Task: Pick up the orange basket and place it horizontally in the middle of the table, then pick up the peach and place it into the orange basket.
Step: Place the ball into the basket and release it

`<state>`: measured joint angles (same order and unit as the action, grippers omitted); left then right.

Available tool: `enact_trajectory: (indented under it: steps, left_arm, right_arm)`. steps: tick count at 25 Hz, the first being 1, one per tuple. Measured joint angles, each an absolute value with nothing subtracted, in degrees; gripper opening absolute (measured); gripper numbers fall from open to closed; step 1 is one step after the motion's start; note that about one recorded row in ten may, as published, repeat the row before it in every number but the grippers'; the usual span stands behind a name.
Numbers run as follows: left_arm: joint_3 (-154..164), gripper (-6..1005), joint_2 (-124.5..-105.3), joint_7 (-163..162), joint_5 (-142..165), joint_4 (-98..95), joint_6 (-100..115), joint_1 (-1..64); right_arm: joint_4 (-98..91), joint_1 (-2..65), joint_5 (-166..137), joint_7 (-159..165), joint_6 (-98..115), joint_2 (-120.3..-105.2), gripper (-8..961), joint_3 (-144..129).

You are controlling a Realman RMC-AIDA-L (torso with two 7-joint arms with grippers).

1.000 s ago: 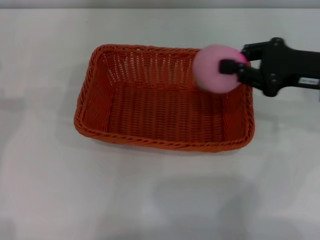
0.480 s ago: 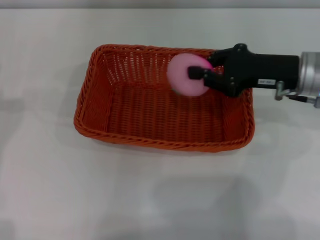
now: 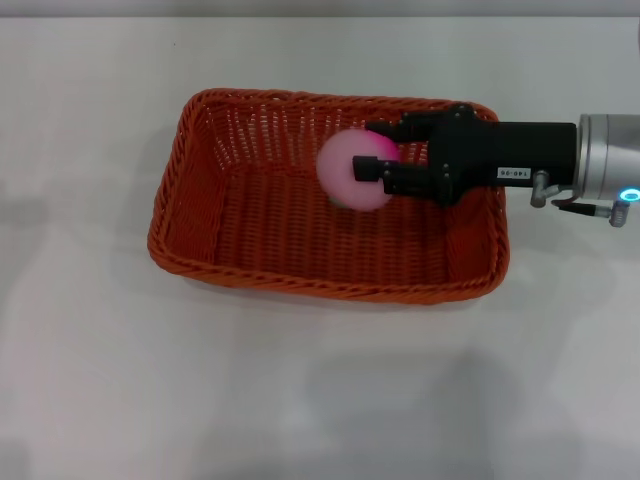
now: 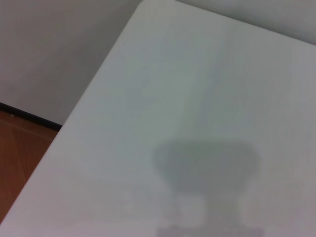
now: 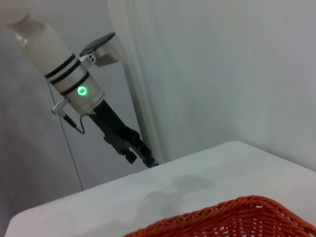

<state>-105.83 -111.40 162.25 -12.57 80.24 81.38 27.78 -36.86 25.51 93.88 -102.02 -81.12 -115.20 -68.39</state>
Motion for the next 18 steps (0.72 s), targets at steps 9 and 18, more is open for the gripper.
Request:
enact_trajectory:
  steps: [9, 18]
  left_arm:
    - [-105.73, 729, -111.44, 162.24, -12.57, 80.24, 81.39, 27.76]
    - [-106.09, 727, -111.82, 162.22, -11.28, 80.3, 80.76, 26.98]
  right_arm:
    - [-36.93, 25.22, 93.89, -101.74, -81.64, -115.13, 731, -68.41]
    - [-39.31, 24.03, 93.41, -102.65, -81.31, -114.8, 816, -64.62]
